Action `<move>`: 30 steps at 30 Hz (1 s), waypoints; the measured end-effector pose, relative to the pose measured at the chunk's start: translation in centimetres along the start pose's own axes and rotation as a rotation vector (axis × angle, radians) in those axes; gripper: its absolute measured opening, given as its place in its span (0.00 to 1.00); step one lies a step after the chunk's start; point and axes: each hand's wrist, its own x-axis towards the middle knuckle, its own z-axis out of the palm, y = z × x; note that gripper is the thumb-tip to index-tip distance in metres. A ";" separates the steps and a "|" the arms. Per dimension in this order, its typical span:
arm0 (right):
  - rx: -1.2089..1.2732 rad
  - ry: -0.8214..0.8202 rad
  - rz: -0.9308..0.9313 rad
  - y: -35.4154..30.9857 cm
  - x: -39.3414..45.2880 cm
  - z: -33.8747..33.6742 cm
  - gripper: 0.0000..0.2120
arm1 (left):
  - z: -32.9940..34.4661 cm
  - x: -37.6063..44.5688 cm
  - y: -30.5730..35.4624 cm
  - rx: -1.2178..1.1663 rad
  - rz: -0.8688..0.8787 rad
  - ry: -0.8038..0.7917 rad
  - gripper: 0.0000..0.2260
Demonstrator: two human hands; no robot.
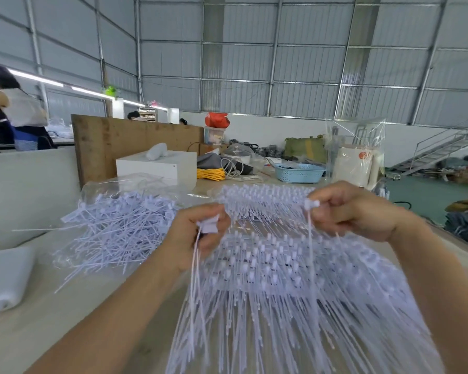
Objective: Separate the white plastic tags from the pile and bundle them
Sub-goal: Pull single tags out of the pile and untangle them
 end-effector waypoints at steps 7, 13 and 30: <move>-0.124 0.091 -0.050 -0.6 1.5 2.7 0.11 | 1.4 1.1 -3.1 0.309 0.002 0.228 0.13; -0.330 0.137 0.035 1.1 4.3 6.9 0.18 | 2.2 0.8 -3.4 0.461 -0.068 0.168 0.27; -0.246 0.174 0.027 3.6 2.7 7.4 0.24 | 2.6 -0.2 -3.1 0.729 0.003 0.231 0.12</move>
